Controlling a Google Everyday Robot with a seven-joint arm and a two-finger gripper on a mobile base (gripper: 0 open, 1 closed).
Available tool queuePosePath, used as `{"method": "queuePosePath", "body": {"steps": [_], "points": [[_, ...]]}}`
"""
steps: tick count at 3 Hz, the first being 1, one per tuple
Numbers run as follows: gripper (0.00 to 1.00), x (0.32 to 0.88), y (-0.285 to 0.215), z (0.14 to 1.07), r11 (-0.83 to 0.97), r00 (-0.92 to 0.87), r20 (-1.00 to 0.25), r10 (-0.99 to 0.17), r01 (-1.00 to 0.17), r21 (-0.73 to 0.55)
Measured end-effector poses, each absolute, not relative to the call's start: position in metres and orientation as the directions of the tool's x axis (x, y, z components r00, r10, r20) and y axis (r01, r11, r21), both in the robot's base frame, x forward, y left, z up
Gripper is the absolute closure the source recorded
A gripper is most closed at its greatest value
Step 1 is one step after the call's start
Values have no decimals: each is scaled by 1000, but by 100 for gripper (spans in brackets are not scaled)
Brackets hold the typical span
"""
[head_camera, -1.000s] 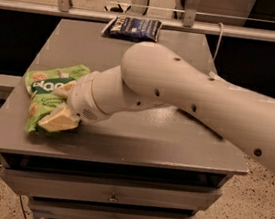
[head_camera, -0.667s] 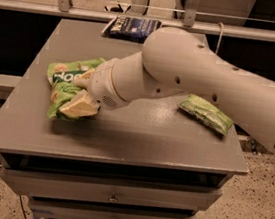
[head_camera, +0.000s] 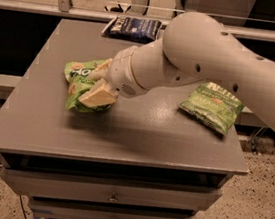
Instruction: Move green rice chip bag near blue chip bag
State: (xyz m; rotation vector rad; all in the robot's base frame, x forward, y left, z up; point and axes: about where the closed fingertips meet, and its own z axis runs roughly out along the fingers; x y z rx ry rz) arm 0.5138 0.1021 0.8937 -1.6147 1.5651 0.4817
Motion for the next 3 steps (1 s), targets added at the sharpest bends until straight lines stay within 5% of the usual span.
{"method": "queuePosePath", "body": {"steps": [3], "points": [[100,538,66,914,132,211,-671,-711,-897,-422]]}}
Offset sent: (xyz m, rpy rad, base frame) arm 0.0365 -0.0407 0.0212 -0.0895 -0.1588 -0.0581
